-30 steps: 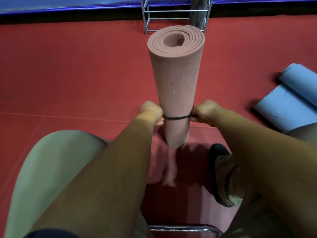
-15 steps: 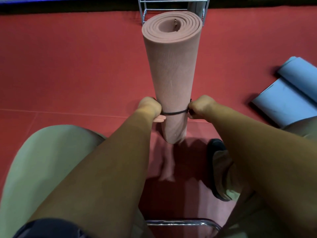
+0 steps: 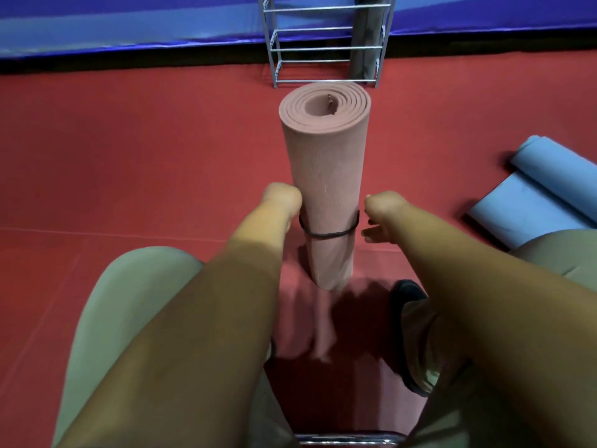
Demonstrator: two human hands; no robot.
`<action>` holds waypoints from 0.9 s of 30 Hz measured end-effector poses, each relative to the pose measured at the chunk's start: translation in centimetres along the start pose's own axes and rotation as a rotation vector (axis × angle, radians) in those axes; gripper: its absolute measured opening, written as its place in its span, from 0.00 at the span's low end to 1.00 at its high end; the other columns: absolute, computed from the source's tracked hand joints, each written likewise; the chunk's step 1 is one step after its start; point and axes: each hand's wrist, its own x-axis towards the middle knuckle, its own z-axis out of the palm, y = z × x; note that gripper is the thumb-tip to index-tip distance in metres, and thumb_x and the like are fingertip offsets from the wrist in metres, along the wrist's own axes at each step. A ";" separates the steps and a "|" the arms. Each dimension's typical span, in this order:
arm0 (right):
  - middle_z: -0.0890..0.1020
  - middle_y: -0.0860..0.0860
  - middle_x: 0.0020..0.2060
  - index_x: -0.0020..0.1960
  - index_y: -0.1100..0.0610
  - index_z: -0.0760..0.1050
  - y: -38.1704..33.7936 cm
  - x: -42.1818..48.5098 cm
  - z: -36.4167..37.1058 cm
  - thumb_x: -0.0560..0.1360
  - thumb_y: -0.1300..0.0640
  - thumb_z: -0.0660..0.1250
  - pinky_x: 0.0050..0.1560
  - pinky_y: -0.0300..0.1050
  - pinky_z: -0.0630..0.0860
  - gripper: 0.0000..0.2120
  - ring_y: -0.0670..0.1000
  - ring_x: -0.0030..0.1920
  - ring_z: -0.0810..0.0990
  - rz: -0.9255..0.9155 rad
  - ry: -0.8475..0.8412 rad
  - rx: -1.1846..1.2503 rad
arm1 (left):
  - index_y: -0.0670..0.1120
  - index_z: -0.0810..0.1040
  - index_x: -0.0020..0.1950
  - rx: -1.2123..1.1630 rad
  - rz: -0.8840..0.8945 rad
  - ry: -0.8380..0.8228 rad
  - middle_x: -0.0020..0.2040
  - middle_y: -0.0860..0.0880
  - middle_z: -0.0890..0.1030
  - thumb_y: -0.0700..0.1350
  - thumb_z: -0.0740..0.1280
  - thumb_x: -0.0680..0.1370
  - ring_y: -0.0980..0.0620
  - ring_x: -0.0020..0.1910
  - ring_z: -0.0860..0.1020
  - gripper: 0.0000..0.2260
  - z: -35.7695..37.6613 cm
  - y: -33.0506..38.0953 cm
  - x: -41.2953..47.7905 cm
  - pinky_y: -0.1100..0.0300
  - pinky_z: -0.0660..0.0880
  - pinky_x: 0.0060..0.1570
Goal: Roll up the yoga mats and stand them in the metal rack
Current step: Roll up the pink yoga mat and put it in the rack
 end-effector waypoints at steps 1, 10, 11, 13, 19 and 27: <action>0.79 0.60 0.57 0.71 0.62 0.73 -1.0 -0.5 -0.3 0.88 0.52 0.58 0.56 0.62 0.84 0.17 0.63 0.51 0.83 -0.012 0.044 0.087 | 0.35 0.80 0.67 -0.099 0.056 0.029 0.62 0.36 0.84 0.35 0.58 0.82 0.37 0.61 0.83 0.17 -0.7 1.1 -0.5 0.41 0.79 0.57; 0.85 0.55 0.49 0.57 0.56 0.82 -11.2 -10.9 -3.4 0.75 0.36 0.65 0.50 0.54 0.81 0.25 0.57 0.44 0.82 -0.435 0.088 0.135 | 0.48 0.82 0.67 -0.219 0.238 -0.088 0.58 0.47 0.86 0.69 0.62 0.77 0.43 0.54 0.83 0.31 -5.1 10.5 -7.6 0.46 0.79 0.55; 0.83 0.55 0.45 0.53 0.56 0.81 -11.4 -11.9 -3.2 0.76 0.42 0.67 0.47 0.52 0.78 0.18 0.57 0.41 0.80 -0.450 0.060 0.038 | 0.49 0.82 0.66 -0.110 0.259 -0.143 0.57 0.47 0.86 0.66 0.65 0.78 0.42 0.53 0.82 0.26 -5.1 10.8 -8.7 0.46 0.79 0.51; 0.81 0.59 0.42 0.50 0.58 0.81 -11.1 -13.1 -2.8 0.77 0.51 0.66 0.42 0.54 0.78 0.11 0.59 0.37 0.79 -0.468 0.033 -0.151 | 0.48 0.80 0.66 0.054 0.280 -0.193 0.58 0.44 0.85 0.58 0.66 0.78 0.40 0.50 0.82 0.22 -5.0 10.5 -10.0 0.41 0.82 0.41; 0.79 0.63 0.60 0.71 0.61 0.66 -8.9 -13.7 -2.5 0.76 0.48 0.72 0.43 0.58 0.82 0.30 0.66 0.54 0.83 -0.498 0.099 -0.310 | 0.45 0.67 0.71 0.176 0.349 -0.114 0.59 0.40 0.78 0.56 0.61 0.86 0.40 0.47 0.81 0.19 -5.2 9.1 -12.8 0.29 0.83 0.38; 0.77 0.66 0.67 0.76 0.65 0.53 -10.7 -10.7 -1.7 0.74 0.46 0.73 0.59 0.63 0.82 0.44 0.67 0.60 0.83 -0.502 0.176 -0.200 | 0.44 0.64 0.75 0.220 0.342 -0.119 0.62 0.39 0.77 0.56 0.59 0.87 0.37 0.49 0.82 0.22 -5.4 10.8 -11.4 0.31 0.84 0.37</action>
